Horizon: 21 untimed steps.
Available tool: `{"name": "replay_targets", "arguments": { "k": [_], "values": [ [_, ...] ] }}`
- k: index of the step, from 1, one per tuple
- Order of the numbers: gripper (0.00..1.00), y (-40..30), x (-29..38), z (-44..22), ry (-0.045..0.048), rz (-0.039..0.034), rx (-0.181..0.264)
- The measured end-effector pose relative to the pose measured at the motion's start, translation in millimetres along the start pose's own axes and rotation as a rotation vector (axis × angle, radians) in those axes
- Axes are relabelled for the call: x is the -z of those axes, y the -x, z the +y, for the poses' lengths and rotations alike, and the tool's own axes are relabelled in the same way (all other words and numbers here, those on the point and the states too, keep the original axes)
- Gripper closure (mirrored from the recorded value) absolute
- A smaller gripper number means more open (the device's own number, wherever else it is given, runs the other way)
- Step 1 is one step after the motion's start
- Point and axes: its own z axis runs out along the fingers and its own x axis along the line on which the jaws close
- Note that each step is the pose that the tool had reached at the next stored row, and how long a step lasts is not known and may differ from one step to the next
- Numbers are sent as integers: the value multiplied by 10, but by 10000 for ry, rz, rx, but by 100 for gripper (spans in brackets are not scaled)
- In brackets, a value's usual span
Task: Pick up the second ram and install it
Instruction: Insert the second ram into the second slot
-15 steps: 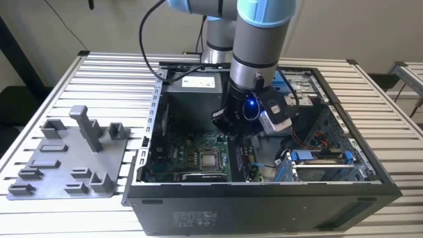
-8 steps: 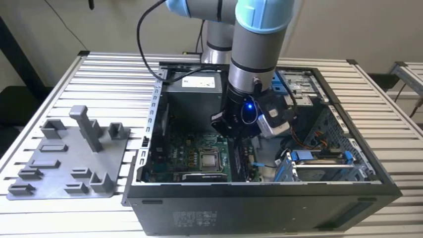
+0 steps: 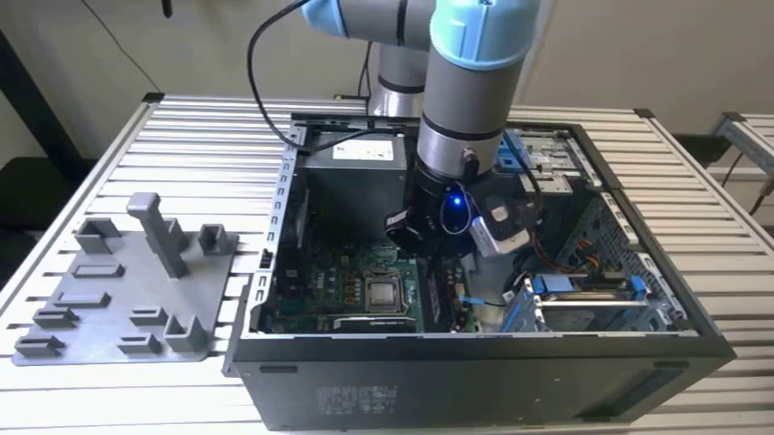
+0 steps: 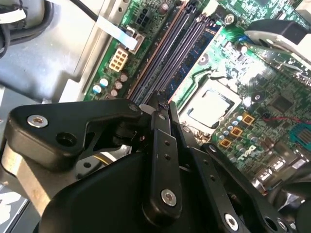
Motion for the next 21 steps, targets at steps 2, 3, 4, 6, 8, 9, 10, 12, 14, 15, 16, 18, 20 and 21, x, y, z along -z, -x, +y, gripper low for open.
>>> {"name": "replay_targets", "arguments": {
  "k": [2,3,4,6,8,9,10,12,14,15,16,18,20,21],
  "values": [
    [86,1,-7,-11,0,0,0],
    [86,1,-10,-16,0,2,0],
    [86,2,-14,-18,2,2,-1],
    [86,10,-22,-19,2,3,1],
    [86,20,-32,-19,1,4,0],
    [86,22,-40,-18,1,4,0],
    [86,23,-47,-18,1,5,-1],
    [86,24,-62,-18,0,6,-1],
    [86,25,-67,-18,-2,7,0],
    [86,24,-67,-18,-3,7,0],
    [86,25,-71,-17,0,6,0],
    [86,25,-80,-16,3,5,1],
    [86,24,-83,-17,-1,6,0],
    [86,24,-85,-17,-1,6,0]
  ]
}}
